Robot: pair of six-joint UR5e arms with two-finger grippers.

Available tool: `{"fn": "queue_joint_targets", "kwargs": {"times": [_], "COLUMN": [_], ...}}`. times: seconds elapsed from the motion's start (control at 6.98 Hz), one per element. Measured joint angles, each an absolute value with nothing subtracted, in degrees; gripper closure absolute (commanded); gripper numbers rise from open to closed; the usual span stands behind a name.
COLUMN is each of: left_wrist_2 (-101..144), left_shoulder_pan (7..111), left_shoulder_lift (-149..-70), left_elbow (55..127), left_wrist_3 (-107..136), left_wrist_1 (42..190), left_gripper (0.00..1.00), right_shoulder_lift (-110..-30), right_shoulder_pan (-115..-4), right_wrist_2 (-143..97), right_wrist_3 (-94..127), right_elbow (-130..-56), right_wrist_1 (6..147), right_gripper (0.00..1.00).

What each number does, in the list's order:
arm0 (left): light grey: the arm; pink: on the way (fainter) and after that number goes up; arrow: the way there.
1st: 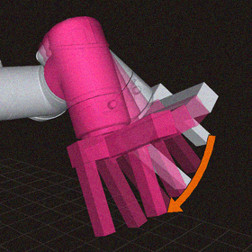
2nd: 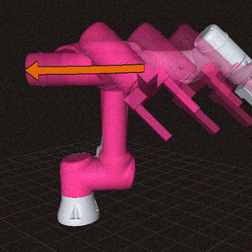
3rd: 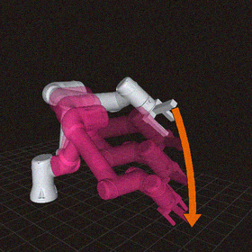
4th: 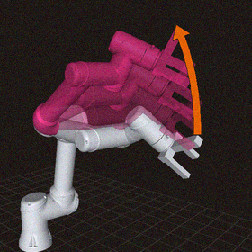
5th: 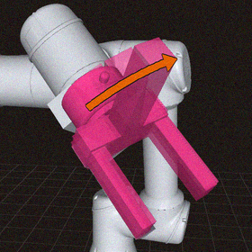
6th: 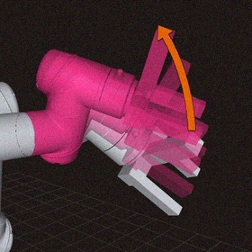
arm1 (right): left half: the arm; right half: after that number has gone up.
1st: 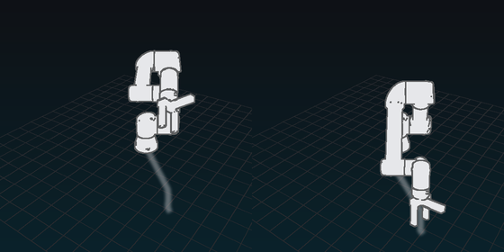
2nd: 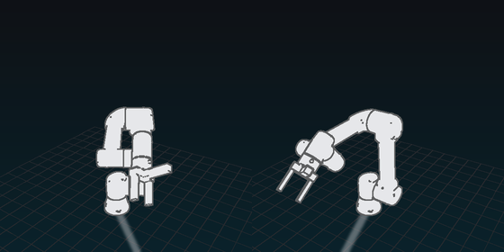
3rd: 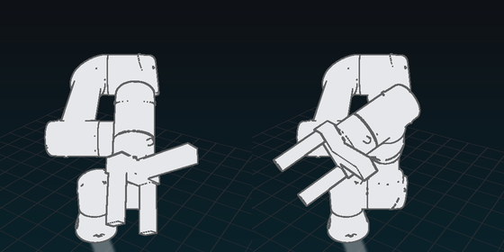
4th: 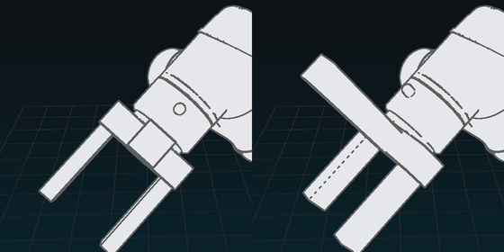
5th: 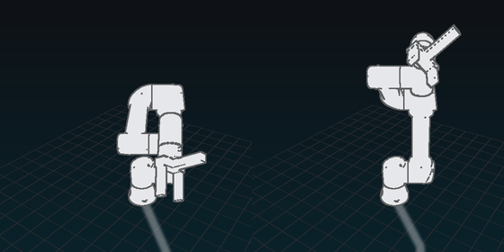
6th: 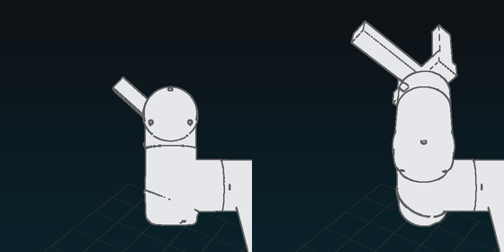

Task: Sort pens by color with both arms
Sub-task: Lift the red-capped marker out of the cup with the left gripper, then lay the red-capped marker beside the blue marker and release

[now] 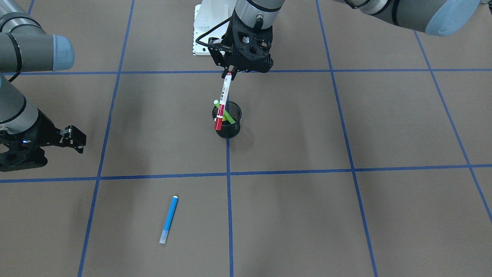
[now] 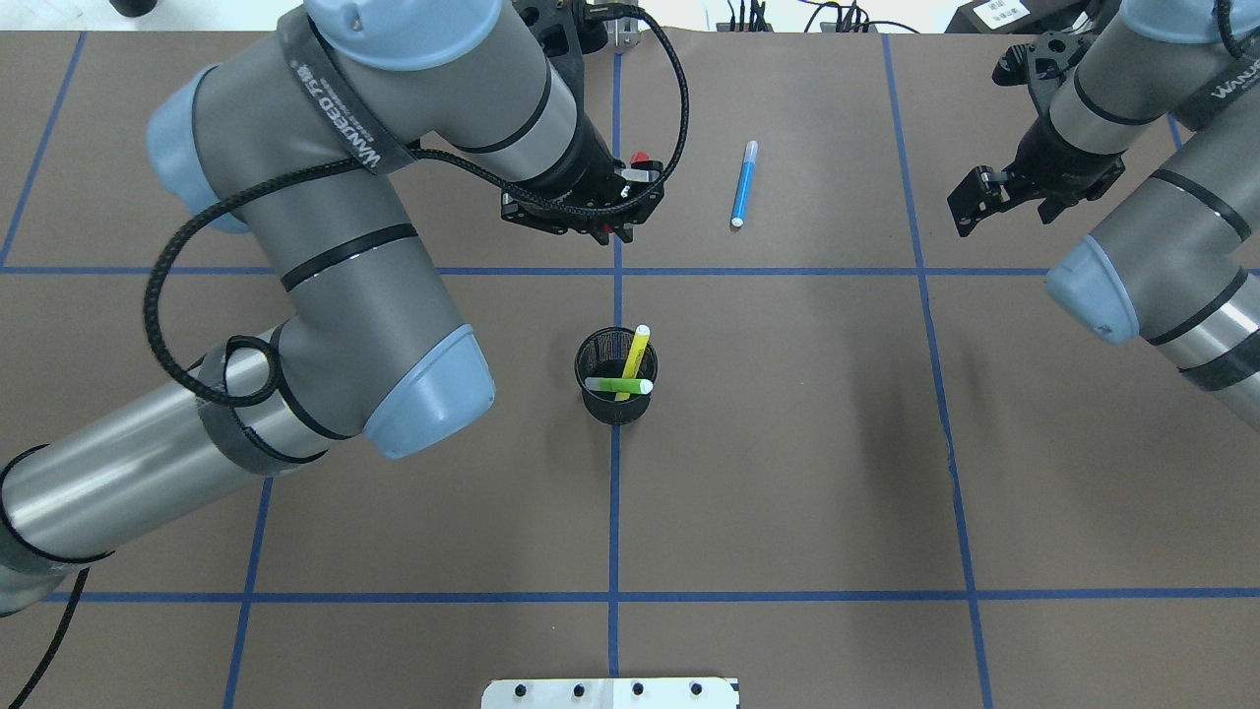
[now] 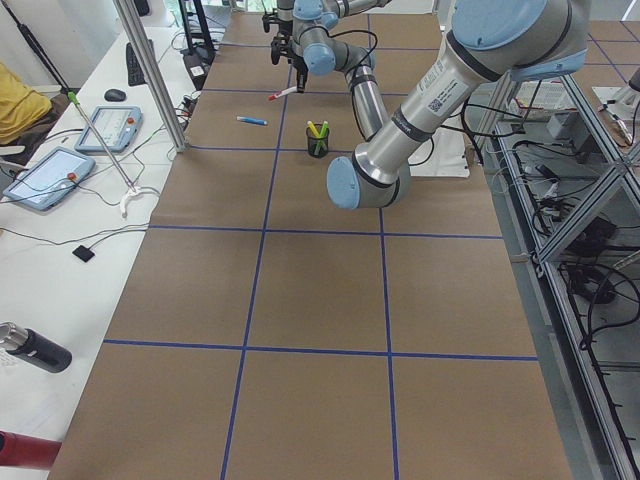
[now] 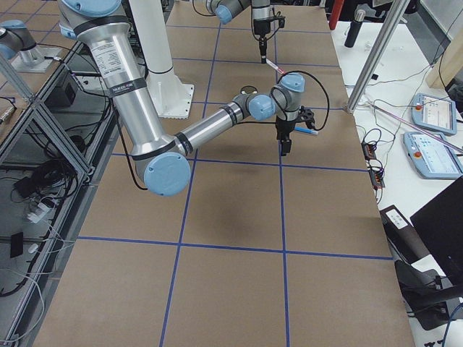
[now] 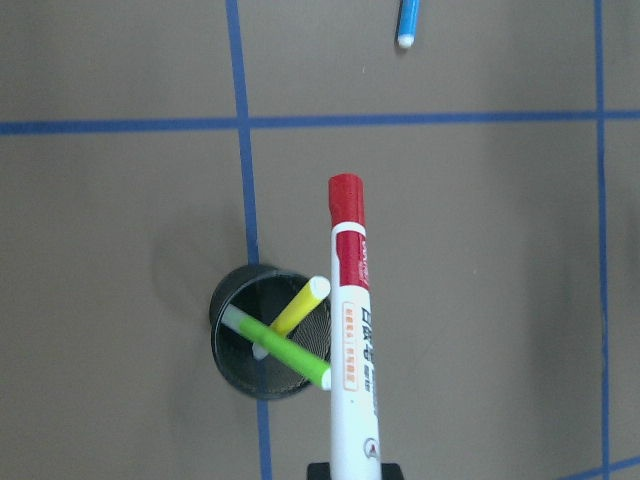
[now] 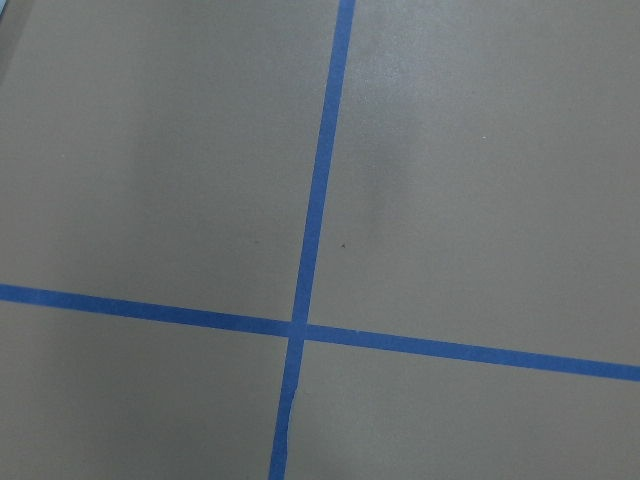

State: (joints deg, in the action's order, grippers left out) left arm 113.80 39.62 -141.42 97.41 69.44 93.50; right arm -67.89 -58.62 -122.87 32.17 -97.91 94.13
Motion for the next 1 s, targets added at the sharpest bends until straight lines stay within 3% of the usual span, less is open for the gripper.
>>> {"fn": "queue_joint_targets", "kwargs": {"times": [0.43, 1.0], "left_wrist_2": [103.9, 97.0], "left_shoulder_pan": [39.5, 38.2], "left_shoulder_lift": [-142.5, -153.6], "left_elbow": [81.6, 53.7], "left_wrist_3": [70.2, 68.9], "left_wrist_1": [113.3, 131.5], "left_gripper": [1.00, 1.00], "right_shoulder_lift": [-67.8, -67.6], "right_shoulder_pan": [-58.6, -58.5], "right_wrist_2": [-122.9, -122.9], "right_wrist_3": [32.2, 32.2], "right_elbow": [-97.8, -97.6], "right_wrist_1": [94.1, 94.1], "right_gripper": [0.00, 0.00]}}
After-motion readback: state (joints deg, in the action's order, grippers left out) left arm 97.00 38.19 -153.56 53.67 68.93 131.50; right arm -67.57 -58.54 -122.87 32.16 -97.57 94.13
